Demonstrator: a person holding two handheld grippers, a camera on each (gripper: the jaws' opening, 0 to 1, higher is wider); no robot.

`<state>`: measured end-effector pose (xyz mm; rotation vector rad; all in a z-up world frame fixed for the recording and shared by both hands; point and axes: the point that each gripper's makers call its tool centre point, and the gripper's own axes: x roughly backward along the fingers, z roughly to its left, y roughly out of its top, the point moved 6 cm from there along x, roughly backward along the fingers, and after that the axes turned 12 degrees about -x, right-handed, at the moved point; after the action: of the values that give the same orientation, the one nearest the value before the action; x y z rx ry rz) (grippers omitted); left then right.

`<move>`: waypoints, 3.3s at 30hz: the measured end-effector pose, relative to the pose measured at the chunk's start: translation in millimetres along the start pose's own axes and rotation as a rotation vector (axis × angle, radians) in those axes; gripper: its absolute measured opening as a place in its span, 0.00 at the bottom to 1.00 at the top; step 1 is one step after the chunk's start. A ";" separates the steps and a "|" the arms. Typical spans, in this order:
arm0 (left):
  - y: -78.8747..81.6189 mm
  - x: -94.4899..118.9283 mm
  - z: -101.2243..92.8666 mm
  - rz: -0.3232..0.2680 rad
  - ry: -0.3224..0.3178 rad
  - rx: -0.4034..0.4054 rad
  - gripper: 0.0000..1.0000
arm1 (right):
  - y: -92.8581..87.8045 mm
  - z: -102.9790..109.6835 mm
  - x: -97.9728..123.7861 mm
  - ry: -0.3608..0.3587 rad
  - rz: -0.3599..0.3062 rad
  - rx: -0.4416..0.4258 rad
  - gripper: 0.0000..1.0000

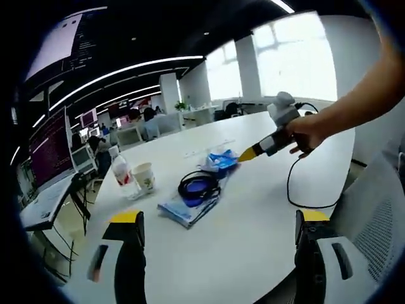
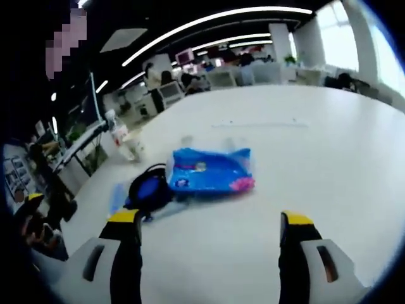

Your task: Arrange the tabletop items into an orderly group along one side of the table until the central work area is clear of visible clutter.

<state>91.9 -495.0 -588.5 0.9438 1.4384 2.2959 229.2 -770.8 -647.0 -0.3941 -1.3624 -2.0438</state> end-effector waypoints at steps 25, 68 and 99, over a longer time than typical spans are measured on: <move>30.5 -121.3 40.6 -0.044 -0.048 0.228 1.00 | 6.0 -47.1 12.4 -0.060 -0.086 -0.190 0.86; 34.2 -273.2 49.4 0.058 -0.027 0.332 0.98 | 44.8 -61.9 -54.0 -0.063 -0.075 -0.214 0.77; 12.2 -293.8 47.6 0.216 -0.008 0.288 0.57 | 59.9 -43.2 -97.1 -0.036 0.000 -0.085 0.37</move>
<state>344.8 -625.9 -675.9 1.2427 1.7755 2.2636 345.5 -791.8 -677.5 -0.4698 -1.2991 -2.1093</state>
